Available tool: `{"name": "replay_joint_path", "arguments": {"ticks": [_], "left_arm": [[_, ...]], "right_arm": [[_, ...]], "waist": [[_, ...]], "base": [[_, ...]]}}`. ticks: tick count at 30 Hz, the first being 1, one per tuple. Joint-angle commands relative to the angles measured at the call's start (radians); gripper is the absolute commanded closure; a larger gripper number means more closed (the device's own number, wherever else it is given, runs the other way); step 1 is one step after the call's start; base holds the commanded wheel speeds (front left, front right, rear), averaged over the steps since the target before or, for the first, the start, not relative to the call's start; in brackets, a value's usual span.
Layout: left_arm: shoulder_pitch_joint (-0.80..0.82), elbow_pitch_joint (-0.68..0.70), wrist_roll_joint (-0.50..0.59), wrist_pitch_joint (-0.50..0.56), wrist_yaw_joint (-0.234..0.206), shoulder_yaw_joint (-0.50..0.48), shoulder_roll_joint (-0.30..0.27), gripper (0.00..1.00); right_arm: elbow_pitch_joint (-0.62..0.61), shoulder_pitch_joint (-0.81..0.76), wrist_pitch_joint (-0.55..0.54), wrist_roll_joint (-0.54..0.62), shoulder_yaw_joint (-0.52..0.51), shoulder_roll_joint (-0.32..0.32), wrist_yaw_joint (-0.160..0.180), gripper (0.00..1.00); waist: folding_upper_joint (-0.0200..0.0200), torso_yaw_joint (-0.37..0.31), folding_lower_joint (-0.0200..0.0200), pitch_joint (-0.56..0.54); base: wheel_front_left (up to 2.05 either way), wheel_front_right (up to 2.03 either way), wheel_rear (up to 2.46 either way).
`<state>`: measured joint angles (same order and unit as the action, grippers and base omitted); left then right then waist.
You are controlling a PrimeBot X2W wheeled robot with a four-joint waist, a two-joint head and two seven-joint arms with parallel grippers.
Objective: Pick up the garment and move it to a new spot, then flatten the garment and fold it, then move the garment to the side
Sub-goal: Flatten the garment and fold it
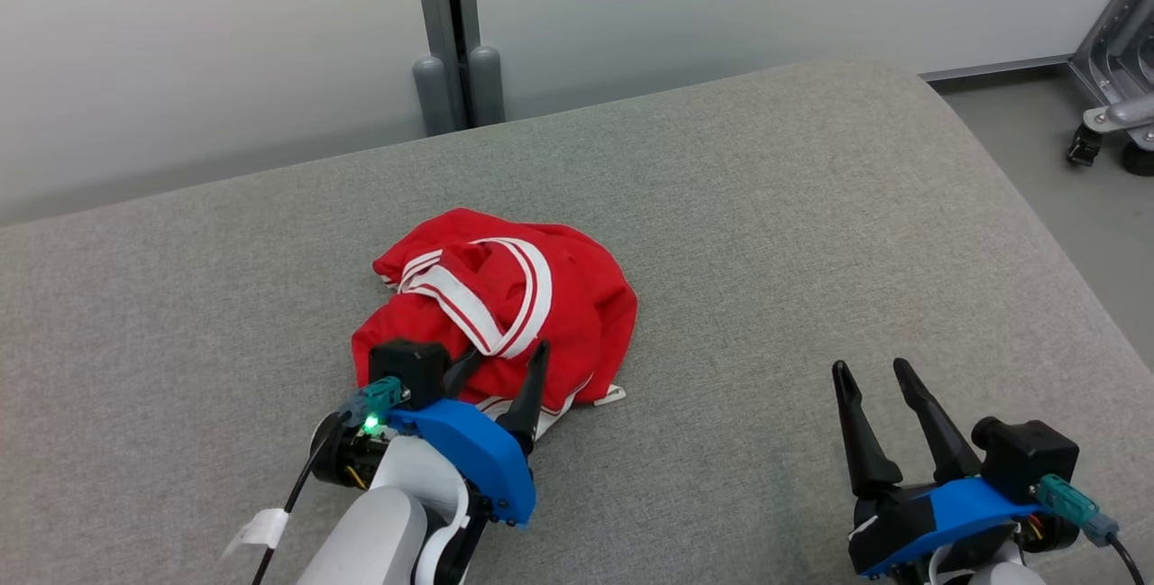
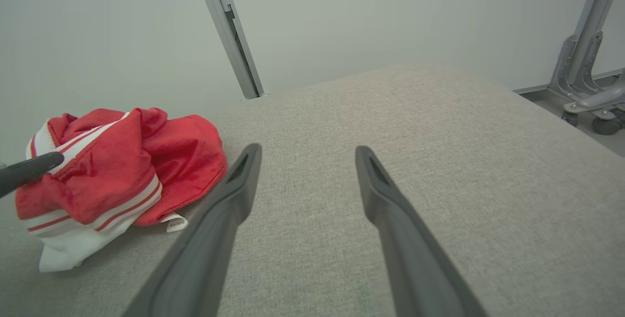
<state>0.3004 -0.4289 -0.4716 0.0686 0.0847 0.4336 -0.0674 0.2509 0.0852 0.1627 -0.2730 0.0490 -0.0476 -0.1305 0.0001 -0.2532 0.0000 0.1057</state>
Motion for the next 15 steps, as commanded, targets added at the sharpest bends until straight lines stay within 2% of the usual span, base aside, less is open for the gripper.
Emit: {"name": "replay_joint_path", "arguments": {"ticks": [1,2,3,4,5,10,15], "left_arm": [[0.029,-0.002,-0.001,-0.008,0.002,0.004,0.000,0.00],[0.036,-0.004,0.002,-0.012,0.000,0.006,0.000,0.00],[0.044,-0.006,0.002,-0.018,-0.005,0.003,0.001,0.15],[0.054,-0.006,0.000,-0.025,-0.004,0.002,0.002,0.53],[0.066,-0.009,0.001,-0.034,-0.004,0.003,0.003,1.00],[0.136,-0.054,-0.017,-0.025,0.010,0.023,0.009,1.00],[0.272,-0.055,-0.044,-0.065,0.028,0.054,0.016,1.00]], "right_arm": [[0.001,0.011,0.006,0.003,-0.003,-0.005,0.000,0.00],[0.002,0.013,0.007,0.002,-0.005,-0.005,0.000,0.00],[0.002,0.015,0.008,0.001,-0.005,-0.005,0.000,0.00],[0.003,0.017,0.009,-0.001,-0.005,-0.005,0.000,0.00],[0.004,0.019,0.010,-0.003,-0.005,-0.005,0.000,0.00],[0.009,0.028,0.016,-0.016,0.003,-0.005,0.000,0.00],[0.016,0.037,0.025,-0.021,0.000,-0.005,0.000,0.00]], "waist": [[-0.0001,-0.004,0.0000,0.001],[-0.0001,-0.005,0.0000,0.002],[-0.0001,-0.007,0.0000,0.004],[-0.0001,-0.007,0.0000,0.006],[-0.0001,-0.008,0.0000,0.008],[-0.0001,-0.012,0.0000,0.015],[-0.0001,-0.016,0.0000,0.025]], "base": [[0.00,0.00,0.00],[0.00,0.00,0.00],[0.00,0.00,0.00],[0.00,0.00,0.00],[0.00,0.00,0.00],[0.00,0.00,0.00],[0.00,0.00,0.00]]}}
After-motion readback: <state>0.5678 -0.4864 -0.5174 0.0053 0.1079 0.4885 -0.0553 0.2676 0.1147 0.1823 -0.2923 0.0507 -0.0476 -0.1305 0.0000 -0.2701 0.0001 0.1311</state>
